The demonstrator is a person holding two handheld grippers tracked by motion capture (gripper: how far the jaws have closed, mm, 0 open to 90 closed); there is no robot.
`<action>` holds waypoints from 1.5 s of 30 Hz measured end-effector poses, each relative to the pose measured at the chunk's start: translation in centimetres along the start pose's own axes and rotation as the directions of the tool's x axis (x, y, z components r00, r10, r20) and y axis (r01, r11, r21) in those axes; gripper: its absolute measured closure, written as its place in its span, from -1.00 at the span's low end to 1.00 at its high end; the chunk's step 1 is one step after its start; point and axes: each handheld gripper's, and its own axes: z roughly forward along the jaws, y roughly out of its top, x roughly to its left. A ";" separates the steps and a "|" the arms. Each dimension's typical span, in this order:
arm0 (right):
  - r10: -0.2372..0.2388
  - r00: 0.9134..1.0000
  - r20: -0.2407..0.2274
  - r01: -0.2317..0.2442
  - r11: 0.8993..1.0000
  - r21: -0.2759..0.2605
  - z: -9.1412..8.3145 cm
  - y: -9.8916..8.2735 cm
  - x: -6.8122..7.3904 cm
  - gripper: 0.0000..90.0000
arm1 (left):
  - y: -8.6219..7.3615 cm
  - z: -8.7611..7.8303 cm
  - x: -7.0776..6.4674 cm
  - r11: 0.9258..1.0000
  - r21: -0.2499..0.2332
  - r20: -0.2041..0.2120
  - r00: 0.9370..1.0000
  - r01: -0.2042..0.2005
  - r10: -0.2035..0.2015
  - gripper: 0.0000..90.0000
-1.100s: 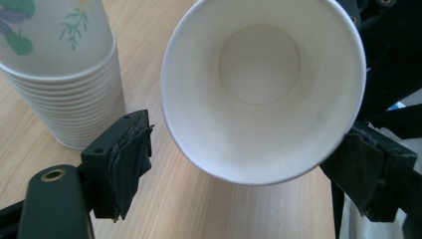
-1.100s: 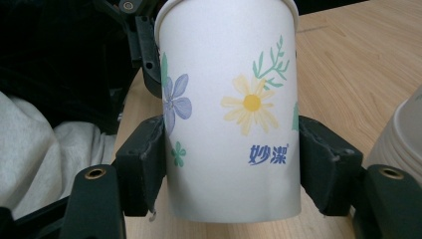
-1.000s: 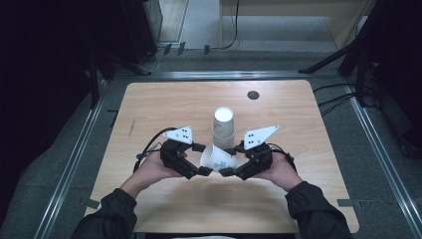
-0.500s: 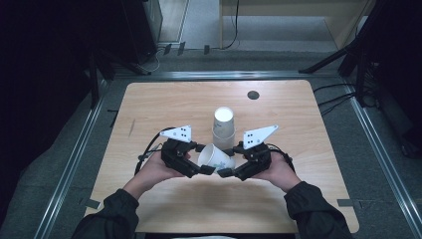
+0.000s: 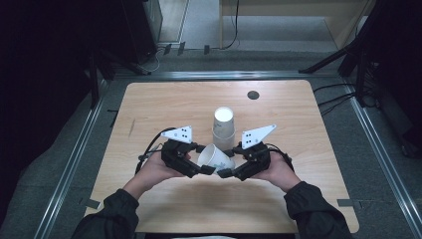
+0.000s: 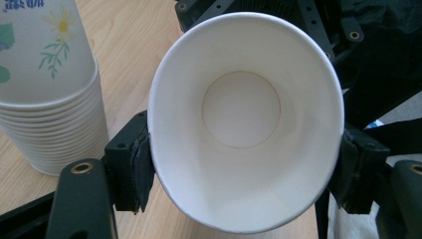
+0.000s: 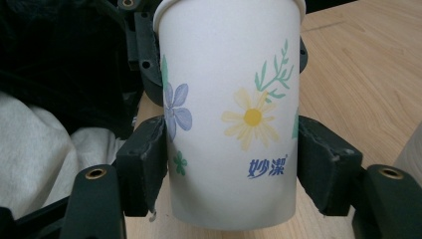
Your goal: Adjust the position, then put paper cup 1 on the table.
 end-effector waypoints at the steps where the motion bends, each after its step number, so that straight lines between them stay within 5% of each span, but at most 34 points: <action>1: 0.000 1.000 0.000 0.000 1.000 0.002 0.0 0.0 0.0 -0.26 | 0.0 0.0 0.0 1.000 0.000 0.001 1.000 -0.002 0.002 -0.43; 8: 0.011 1.000 0.001 -0.011 1.000 0.023 0.2 -0.1 0.0 -0.46 | 0.0 0.0 0.0 1.000 0.002 -0.007 1.000 -0.005 0.005 -0.43; 24: -0.020 0.991 0.133 0.005 0.994 0.110 0.6 -0.9 0.0 -0.56 | -0.2 -1.6 0.8 1.000 0.011 -0.065 0.998 -0.002 0.003 -0.43; 38: 0.002 0.983 0.185 -0.027 0.991 0.132 0.4 -1.2 -0.4 -0.56 | -1.1 -3.5 2.7 0.997 0.053 -0.178 0.983 0.060 -0.050 -0.43; 45: 0.009 0.970 0.242 -0.048 0.987 0.156 0.4 -1.5 -0.9 -0.56 | -1.6 -3.7 3.3 0.993 0.094 -0.217 0.975 0.071 -0.049 -0.43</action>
